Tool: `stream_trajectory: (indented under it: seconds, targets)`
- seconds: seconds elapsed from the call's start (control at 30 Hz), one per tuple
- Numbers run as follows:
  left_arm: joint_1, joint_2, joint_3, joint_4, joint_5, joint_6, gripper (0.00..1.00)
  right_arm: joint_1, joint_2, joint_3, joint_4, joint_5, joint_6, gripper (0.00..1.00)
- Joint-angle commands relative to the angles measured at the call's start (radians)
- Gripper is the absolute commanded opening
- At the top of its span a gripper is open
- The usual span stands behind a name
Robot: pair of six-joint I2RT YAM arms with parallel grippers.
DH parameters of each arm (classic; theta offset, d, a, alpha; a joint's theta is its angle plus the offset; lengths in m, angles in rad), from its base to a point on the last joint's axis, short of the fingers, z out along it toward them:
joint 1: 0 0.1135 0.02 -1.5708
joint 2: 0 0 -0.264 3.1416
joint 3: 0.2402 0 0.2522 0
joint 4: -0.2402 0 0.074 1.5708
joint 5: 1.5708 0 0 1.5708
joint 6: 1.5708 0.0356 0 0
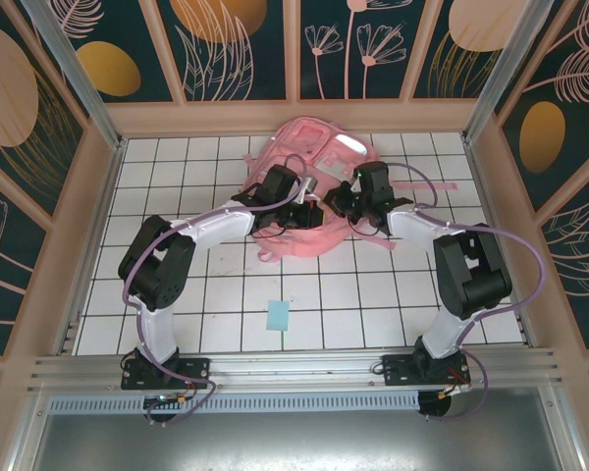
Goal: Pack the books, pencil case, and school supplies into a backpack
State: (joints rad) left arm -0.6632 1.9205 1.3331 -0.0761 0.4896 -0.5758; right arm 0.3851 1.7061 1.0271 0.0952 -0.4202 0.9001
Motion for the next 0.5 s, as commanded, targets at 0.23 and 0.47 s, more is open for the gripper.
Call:
stream_trajectory:
  seconds: [0.23,0.47]
  targets:
    - [0.163,-0.126,-0.047,-0.154,-0.226,0.091,0.00,-0.031,-0.081,0.025,-0.118,0.064,-0.227,0.00]
    - [0.246,-0.101,0.027,-0.138,-0.363,0.134,0.00,-0.036,-0.085,0.061,-0.206,0.050,-0.362,0.00]
